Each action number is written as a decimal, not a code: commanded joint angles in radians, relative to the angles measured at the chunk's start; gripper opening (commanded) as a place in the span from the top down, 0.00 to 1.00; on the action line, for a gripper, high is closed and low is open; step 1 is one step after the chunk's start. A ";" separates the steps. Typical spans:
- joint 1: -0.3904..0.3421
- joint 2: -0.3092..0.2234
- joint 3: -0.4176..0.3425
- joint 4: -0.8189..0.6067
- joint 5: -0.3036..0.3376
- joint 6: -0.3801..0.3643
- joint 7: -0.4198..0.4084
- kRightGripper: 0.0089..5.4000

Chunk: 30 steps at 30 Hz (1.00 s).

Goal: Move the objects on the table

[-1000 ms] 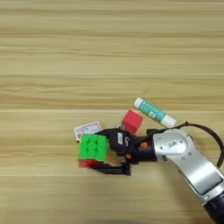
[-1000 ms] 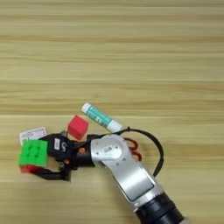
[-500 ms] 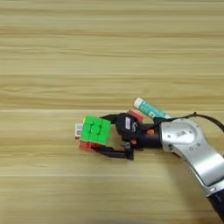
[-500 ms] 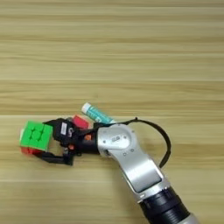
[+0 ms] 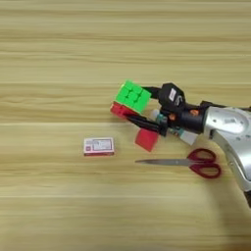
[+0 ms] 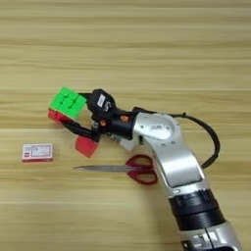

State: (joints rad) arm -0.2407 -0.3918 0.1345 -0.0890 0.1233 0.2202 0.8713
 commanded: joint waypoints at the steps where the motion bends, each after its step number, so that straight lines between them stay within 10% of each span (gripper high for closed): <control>1: -0.124 0.054 0.002 0.064 -0.032 -0.009 -0.107 0.38; 14: -0.294 0.233 -0.002 0.396 -0.121 -0.057 -0.373 0.38; 30: -0.280 0.267 0.034 0.511 -0.176 -0.047 -0.418 0.38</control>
State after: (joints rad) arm -0.4500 -0.1223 0.1718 0.4423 -0.0477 0.1949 0.4673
